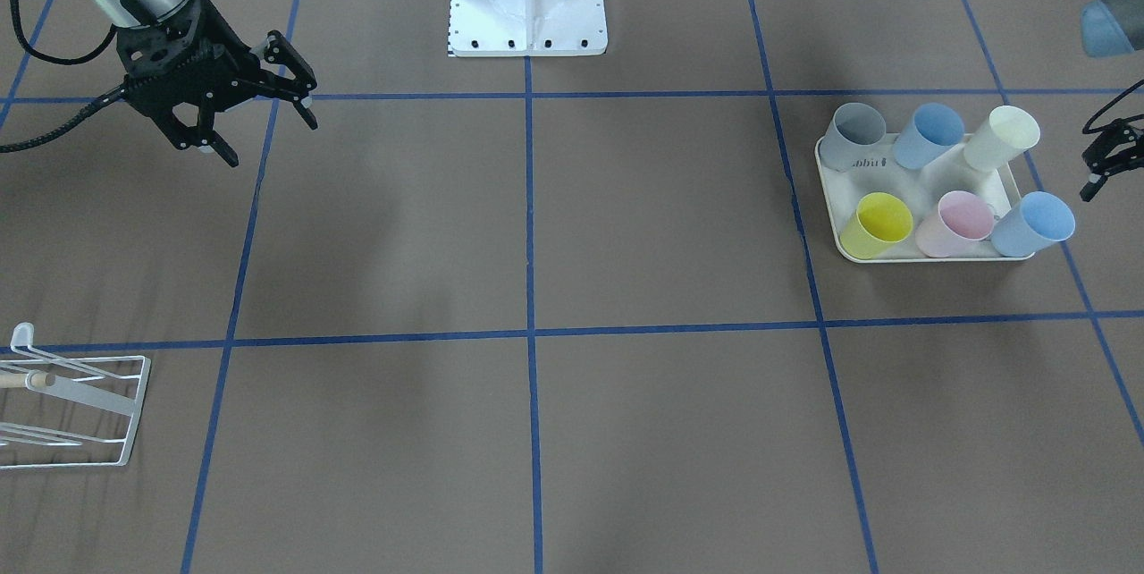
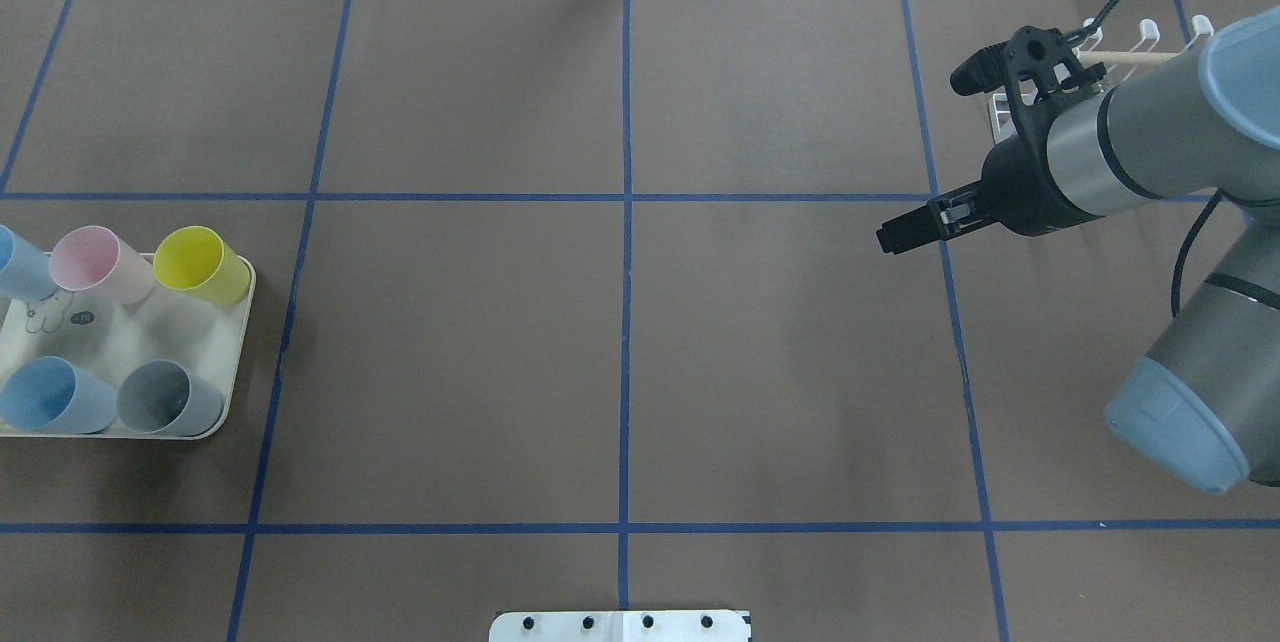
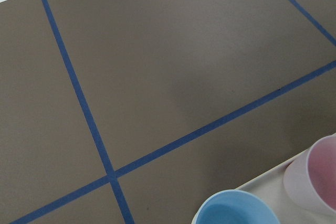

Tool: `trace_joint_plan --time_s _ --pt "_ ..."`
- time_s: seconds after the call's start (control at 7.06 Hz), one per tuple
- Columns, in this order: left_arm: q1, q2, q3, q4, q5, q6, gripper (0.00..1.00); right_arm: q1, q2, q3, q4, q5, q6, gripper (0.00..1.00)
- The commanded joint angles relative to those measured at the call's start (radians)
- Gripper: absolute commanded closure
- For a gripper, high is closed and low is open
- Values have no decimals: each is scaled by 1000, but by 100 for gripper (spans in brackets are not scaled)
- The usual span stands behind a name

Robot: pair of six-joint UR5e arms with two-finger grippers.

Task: Transfer IKEA cup to right arm and place on rack

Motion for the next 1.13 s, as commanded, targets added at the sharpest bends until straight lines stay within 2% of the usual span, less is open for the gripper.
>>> trace_joint_plan --time_s 0.0,0.28,0.42,0.57,0.71,0.99 --pt "47 -5 16 -7 34 -4 0 -2 2 2 -2 -3 0 0" --pt "69 -6 22 -9 34 -4 3 -2 2 2 -2 -3 -1 0" --pt "77 -10 30 -9 34 -4 20 -2 2 2 -2 -3 -2 0" --pt "87 -11 30 -9 34 -4 41 -2 0 2 -2 -3 0 0" --pt "100 -11 30 -9 33 -4 55 -3 -1 2 -2 -18 0 0" --pt "106 -11 30 -16 26 -1 62 -5 -1 2 -2 -23 -2 0"
